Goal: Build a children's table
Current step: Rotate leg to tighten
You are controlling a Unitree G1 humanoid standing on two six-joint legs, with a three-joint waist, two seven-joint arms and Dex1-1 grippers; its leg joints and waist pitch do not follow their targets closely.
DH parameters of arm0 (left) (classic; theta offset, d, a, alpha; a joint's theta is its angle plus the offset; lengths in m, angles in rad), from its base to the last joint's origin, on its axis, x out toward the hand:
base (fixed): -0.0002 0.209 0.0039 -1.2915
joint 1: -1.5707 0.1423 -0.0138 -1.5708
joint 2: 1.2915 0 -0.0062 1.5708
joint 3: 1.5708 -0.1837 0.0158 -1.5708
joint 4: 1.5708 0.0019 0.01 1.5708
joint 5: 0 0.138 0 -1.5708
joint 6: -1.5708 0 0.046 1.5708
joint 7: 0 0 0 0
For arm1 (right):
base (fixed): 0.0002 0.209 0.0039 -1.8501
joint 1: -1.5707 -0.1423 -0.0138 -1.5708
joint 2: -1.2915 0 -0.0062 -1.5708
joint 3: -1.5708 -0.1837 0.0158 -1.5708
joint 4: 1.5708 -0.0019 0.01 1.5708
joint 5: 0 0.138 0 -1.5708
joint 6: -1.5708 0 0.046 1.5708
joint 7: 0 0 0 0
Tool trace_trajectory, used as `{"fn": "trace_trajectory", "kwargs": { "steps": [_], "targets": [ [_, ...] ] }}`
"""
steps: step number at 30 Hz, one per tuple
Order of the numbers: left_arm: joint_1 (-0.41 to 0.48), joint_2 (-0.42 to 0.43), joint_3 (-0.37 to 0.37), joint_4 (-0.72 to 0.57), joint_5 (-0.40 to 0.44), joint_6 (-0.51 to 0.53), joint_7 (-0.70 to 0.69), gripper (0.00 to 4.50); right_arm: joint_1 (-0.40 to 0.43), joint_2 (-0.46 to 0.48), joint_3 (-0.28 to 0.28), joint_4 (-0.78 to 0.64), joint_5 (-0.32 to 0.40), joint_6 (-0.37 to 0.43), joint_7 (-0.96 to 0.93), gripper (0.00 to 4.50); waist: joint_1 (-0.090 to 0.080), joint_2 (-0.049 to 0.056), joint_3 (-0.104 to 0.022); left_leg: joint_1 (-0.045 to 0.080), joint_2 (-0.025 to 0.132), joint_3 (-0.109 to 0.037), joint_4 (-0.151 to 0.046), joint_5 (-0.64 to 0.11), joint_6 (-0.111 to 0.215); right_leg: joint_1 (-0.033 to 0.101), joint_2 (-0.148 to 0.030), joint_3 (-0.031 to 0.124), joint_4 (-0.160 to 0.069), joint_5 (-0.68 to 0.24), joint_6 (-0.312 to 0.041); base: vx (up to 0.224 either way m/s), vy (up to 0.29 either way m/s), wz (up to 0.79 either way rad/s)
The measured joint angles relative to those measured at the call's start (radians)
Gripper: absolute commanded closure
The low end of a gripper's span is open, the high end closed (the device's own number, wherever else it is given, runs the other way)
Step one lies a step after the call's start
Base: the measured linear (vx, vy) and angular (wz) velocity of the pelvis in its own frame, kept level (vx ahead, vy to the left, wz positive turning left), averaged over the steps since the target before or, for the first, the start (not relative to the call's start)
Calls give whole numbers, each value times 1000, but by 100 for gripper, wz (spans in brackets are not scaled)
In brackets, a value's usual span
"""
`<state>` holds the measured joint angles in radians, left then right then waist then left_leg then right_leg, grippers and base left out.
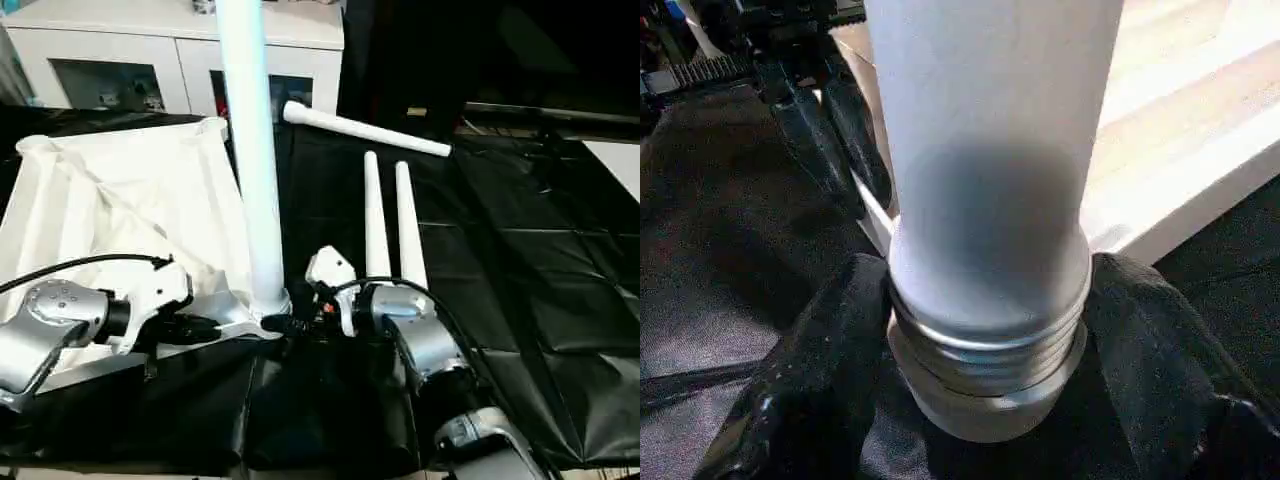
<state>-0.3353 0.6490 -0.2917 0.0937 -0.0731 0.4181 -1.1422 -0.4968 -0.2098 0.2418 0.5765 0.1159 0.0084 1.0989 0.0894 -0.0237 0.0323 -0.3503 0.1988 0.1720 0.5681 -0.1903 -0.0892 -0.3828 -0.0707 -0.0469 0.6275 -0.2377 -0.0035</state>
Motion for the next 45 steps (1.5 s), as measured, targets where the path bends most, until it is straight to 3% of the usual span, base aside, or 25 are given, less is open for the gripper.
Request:
{"fn": "trace_trajectory", "kwargs": {
  "steps": [10, 12, 22, 29, 41, 45],
  "targets": [
    [0, 0, 0, 0, 2, 0, -1, 450, -9, 5, -2, 25, 0, -19, 4, 179, 0, 0, 0, 0, 0, 0, 1, 1, 1, 0, 0, 0, 1, 0, 0, 0, 0, 0],
    [0, 1, 0, 0, 3, 0, -1, 450, -9, 10, -5, 30, 0, -19, 1, 109, 0, 0, 0, 0, 0, 0, 1, 1, 1, 0, 0, 0, 2, 0, 0, 0, 0, 0],
    [-1, -3, -4, -1, 6, -2, -4, 450, -18, 37, 4, 63, -22, -56, -23, 107, 1, 0, 0, 0, 0, 0, 2, 0, 0, 0, -1, 0, 3, 0, 0, 0, 0, 0],
    [-1, -2, -4, -1, 7, -2, -10, 450, -20, 35, 1, 70, -17, -55, -16, 170, 2, 0, 0, 0, 0, 0, 2, 0, 0, 0, -1, 0, 3, 0, 0, 0, 0, 0],
    [-1, -6, 0, 3, 8, -1, -9, 450, -27, 45, -6, 95, -12, -61, -23, 178, 1, 0, 0, 0, 0, 0, 3, 0, 0, 1, -1, 0, 3, 0, 0, 0, 0, 0],
    [-20, -107, 28, 69, 13, -2, 98, 450, -32, 107, -75, 154, -7, -53, -184, 178, 0, -1, -1, 1, 0, 0, 3, 3, -3, 3, -1, 0, 5, 4, -5, 0, 0, 0]
  ]
}}
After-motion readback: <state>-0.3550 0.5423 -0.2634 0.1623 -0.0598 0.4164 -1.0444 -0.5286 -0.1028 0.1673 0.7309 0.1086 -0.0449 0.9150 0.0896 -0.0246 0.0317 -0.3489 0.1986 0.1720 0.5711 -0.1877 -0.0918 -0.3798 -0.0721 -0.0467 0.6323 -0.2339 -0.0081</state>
